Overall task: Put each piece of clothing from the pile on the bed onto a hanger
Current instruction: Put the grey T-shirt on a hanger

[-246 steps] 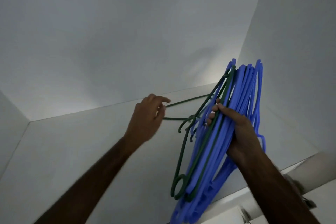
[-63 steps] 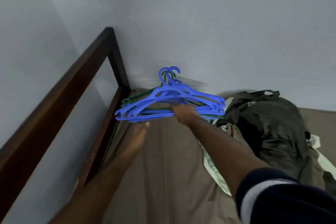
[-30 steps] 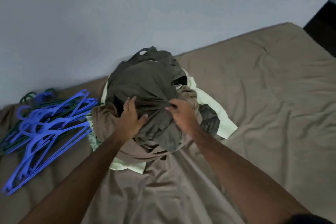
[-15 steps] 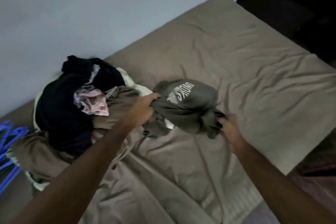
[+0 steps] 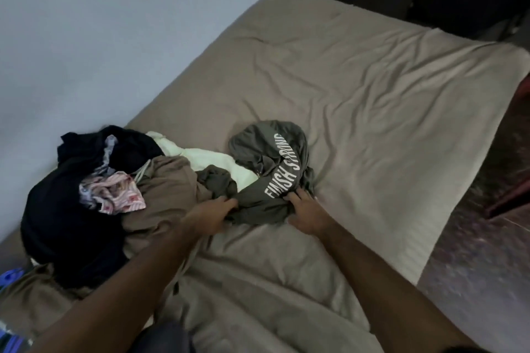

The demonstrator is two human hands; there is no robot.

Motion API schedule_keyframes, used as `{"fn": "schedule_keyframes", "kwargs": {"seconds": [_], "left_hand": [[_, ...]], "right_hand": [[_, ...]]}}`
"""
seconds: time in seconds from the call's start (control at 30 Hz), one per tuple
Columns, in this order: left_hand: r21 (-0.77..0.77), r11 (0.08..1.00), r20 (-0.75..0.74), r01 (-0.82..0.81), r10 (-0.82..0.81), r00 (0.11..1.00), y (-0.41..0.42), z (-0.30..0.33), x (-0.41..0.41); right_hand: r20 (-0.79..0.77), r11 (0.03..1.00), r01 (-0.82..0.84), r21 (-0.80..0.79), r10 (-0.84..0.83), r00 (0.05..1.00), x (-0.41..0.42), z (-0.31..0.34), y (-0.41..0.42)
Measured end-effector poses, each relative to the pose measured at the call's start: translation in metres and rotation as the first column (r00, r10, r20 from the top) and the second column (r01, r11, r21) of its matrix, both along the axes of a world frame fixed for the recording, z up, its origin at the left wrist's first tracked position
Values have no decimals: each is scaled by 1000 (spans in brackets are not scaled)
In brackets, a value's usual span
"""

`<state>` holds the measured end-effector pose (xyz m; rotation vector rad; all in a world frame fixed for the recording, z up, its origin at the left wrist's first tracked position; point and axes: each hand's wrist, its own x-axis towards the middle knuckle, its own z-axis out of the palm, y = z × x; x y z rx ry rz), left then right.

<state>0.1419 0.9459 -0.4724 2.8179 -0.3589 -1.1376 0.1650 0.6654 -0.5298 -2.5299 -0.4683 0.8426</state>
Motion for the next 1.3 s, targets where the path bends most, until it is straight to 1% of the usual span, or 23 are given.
{"fn": "schedule_keyframes", "kwargs": {"seconds": [0.13,0.23,0.3,0.4,0.5,0.57,0.6,0.63,0.67,0.7,0.73,0.77,0.8,0.83,0.87,0.9,0.93,0.97,1.0,1.07,1.17,1.23,1.3], "left_hand": [[69,996,381,59,-81,921,-11,-25,13],[30,979,490,202,-191,851,-7,-40,31],[-70,965,471,253,-192,861,1,-42,44],[-380,909,429,172,9,903,11,-31,41],[-653,727,344,211,36,938,15,-16,16],[-808,582,118,94,5,993,17,2,-7],[-835,549,29,47,-42,999,21,9,-17],[-815,576,-14,59,-121,993,26,17,-29],[-742,656,-22,136,-227,974,32,22,-39],[-599,755,-25,267,-351,936,41,25,-49],[-404,816,-33,413,-464,885,48,29,-59],[-195,820,-53,538,-557,829,56,30,-69],[-72,802,-79,593,-597,798,64,29,-76],[-66,809,-98,585,-588,803,72,27,-82],[-145,834,-123,533,-550,826,77,26,-87],[-252,856,-132,450,-492,861,79,28,-93],[-343,860,-99,378,-433,896,80,27,-96],[-389,847,4,363,-393,920,79,26,-98],[-376,835,178,402,-360,916,75,20,-98],[-332,840,419,429,-277,865,65,0,-94],[-265,936,397,232,-114,911,52,-33,-92],[-167,978,392,122,-48,919,47,-53,-90],[-190,977,407,97,-11,913,42,-62,-89]], "right_hand": [[175,985,159,65,-168,970,-3,-19,16],[370,958,278,63,-281,886,2,-31,24],[369,896,388,217,-444,817,12,-35,22],[231,708,525,472,-674,701,15,-24,5],[171,525,506,684,-790,589,-20,14,11],[198,457,409,790,-821,535,-61,61,22],[246,471,345,812,-812,530,-87,91,25],[300,521,283,805,-769,564,-117,120,27],[318,584,233,777,-685,655,-146,145,27],[272,663,210,719,-546,792,-180,169,31],[129,747,209,632,-367,921,-212,183,33],[-93,827,216,519,-196,976,-242,192,36],[-327,889,232,395,-100,940,-266,193,38],[-519,922,257,289,-74,852,-286,189,42],[-609,937,285,203,-106,786,-300,179,45],[-597,937,316,147,-171,784,-305,164,48],[-485,937,336,97,-251,838,-305,146,49],[-302,939,342,39,-316,900,-300,132,51],[-94,941,338,-24,-339,936,-292,117,51],[186,930,367,-37,-354,917,-270,97,57],[324,885,437,158,-465,824,-229,79,71],[345,874,455,168,-485,804,-196,68,79],[356,873,478,101,-480,802,-163,54,85]]}}
